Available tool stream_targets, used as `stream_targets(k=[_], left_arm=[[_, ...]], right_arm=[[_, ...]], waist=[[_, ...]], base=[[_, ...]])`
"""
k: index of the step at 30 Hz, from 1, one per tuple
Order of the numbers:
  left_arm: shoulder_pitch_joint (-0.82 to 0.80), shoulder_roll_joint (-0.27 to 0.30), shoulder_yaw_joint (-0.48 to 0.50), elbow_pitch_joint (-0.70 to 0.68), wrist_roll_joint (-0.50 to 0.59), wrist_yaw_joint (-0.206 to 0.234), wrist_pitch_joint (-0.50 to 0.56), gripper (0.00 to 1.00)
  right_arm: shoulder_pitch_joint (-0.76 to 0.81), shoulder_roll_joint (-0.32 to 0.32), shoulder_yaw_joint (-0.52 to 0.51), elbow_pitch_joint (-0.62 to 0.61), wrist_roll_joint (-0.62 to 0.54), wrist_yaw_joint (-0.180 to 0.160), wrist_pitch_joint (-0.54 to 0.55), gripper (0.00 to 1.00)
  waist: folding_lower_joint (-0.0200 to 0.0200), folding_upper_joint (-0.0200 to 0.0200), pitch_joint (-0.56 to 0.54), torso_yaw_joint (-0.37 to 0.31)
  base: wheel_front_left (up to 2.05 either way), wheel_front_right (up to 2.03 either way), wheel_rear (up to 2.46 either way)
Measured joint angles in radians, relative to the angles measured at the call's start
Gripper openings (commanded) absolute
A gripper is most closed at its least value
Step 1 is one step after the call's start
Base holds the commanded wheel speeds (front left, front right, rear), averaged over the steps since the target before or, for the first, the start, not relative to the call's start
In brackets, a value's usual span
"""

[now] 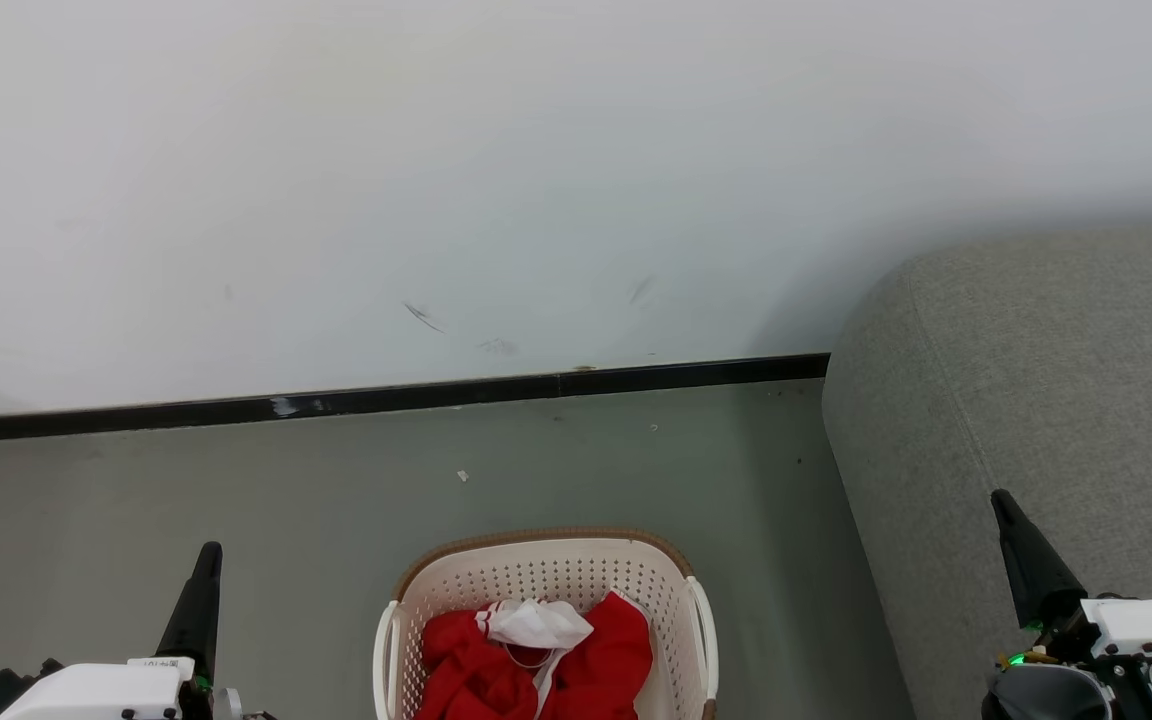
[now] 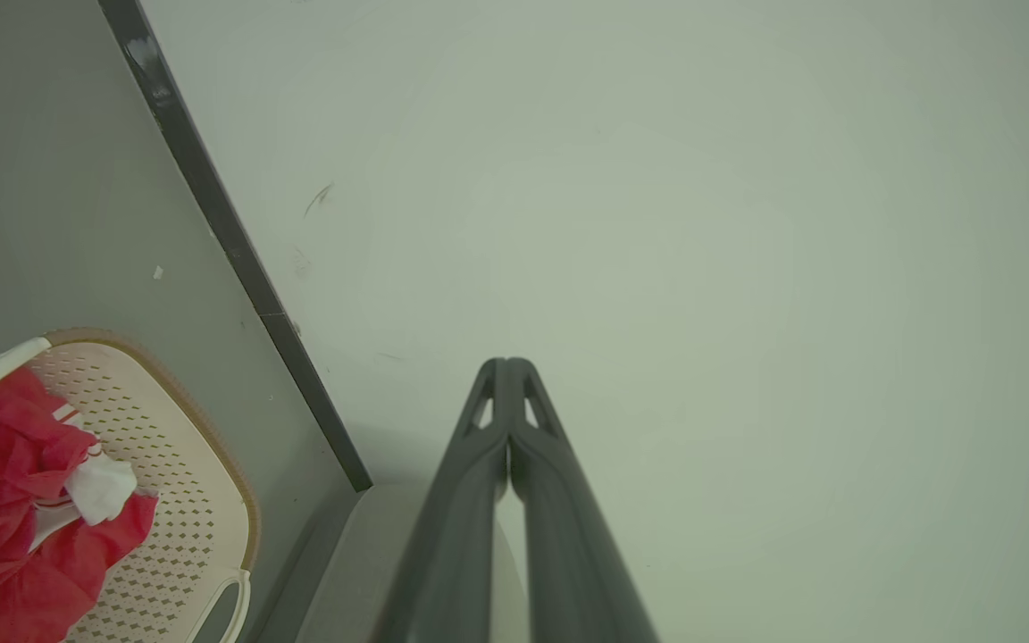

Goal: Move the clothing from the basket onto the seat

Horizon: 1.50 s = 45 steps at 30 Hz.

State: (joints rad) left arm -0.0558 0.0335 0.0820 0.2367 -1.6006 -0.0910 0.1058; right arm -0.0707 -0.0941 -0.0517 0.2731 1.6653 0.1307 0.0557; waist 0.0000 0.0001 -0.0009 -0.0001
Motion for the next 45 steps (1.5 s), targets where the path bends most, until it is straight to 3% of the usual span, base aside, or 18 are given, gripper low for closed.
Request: stream_targets(k=[10,11,18,35,45], left_arm=[[0.0,0.0,0.0,0.0,0.0,0.0,0.0,0.0],[0.0,0.0,0.0,0.0,0.0,0.0,0.0,1.0],[0.046,-0.029,-0.012,0.055,0.002,0.002,-0.002,1.0],[0.045,-0.025,-0.06,0.033,0.125,0.002,-0.063,1.0],[0.04,-0.01,-0.081,0.001,0.295,0.011,-0.097,1.0]], right_arm=[[0.0,0.0,0.0,0.0,0.0,0.0,0.0,0.0],[0.0,0.0,0.0,0.0,0.0,0.0,0.0,1.0],[0.056,0.031,0.009,0.051,-0.003,0.0,0.0,1.0],[0.056,0.031,0.047,0.031,-0.113,0.0,-0.052,1.0],[0.046,0.028,0.06,0.016,-0.281,0.0,-0.078,1.0]], waist=[[0.0,0.0,0.0,0.0],[0.0,0.0,0.0,0.0],[0.0,0.0,0.0,0.0],[0.0005,0.0,0.001,0.002],[0.0064,0.0,-0.001,0.004]], base=[[0.0,0.0,0.0],[0.0,0.0,0.0],[0.0,0.0,0.0],[0.0,0.0,0.0],[0.0,0.0,0.0]])
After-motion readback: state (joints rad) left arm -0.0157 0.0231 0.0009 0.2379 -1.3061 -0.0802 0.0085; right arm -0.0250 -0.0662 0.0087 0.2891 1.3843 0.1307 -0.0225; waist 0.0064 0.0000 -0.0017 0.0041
